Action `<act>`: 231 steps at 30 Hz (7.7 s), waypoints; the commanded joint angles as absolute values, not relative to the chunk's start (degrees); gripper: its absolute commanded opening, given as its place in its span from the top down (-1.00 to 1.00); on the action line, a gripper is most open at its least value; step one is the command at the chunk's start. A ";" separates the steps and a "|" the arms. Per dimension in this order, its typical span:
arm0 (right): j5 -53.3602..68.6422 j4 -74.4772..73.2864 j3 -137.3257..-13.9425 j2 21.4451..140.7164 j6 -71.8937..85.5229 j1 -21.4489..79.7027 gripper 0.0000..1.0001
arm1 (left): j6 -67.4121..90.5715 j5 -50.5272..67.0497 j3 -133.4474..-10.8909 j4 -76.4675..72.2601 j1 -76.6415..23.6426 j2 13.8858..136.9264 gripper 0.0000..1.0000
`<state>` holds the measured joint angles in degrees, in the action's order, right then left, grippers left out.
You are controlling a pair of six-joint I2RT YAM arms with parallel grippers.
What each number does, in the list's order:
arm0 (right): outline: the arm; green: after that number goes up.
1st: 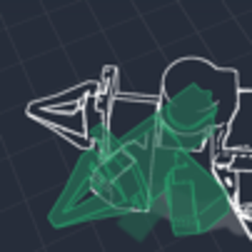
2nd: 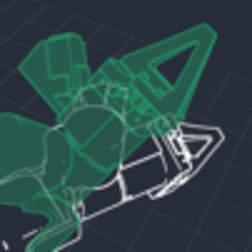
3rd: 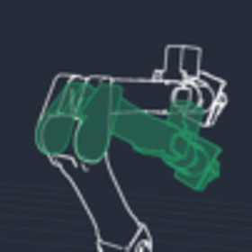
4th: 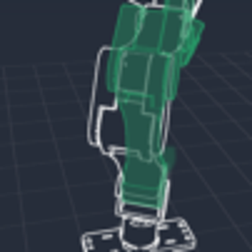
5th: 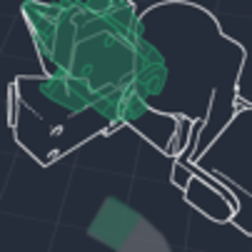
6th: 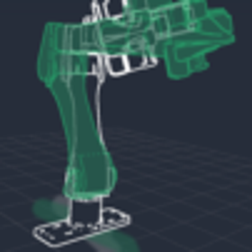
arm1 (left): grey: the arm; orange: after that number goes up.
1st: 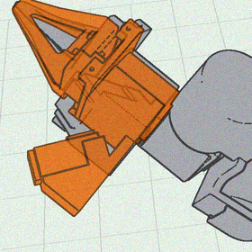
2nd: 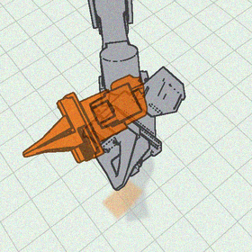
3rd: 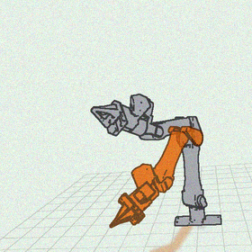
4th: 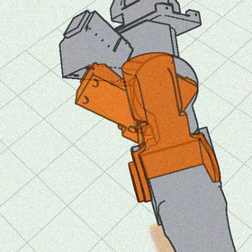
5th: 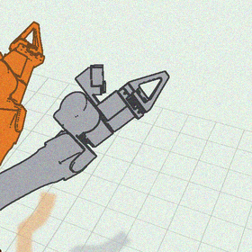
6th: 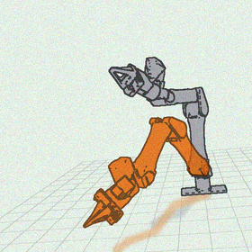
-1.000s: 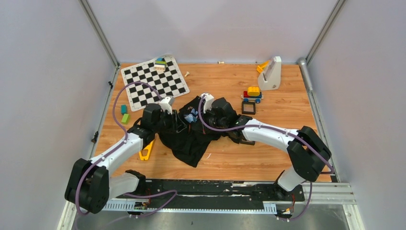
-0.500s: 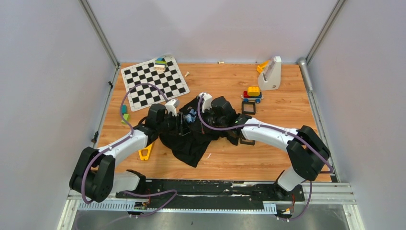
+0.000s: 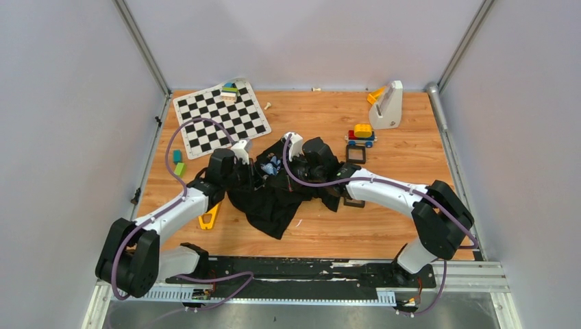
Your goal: Remove the brooch from the garment
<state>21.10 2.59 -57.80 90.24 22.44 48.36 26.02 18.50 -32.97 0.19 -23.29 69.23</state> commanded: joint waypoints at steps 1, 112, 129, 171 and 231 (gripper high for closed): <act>21.55 3.87 -60.11 88.90 22.70 48.87 1.00 | 25.30 17.18 -34.00 0.86 -23.55 67.29 1.00; 12.56 16.12 -45.63 80.13 35.94 47.72 -0.64 | 15.81 39.54 -58.22 47.61 -15.83 67.48 1.00; 12.15 18.28 -44.91 80.29 36.75 47.77 -0.60 | 16.76 37.74 -58.93 46.88 -15.76 63.09 1.00; 21.89 18.92 -43.33 80.35 40.63 47.65 -0.64 | 25.50 46.26 -53.23 33.55 -15.58 62.87 1.00; 27.25 34.91 -42.90 85.10 52.33 47.46 0.20 | 25.90 57.66 -51.40 32.02 -13.89 64.62 1.00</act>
<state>26.17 29.63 -42.19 84.42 50.17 47.44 25.89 54.37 -51.27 33.52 -13.91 66.04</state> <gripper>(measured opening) 0.408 0.017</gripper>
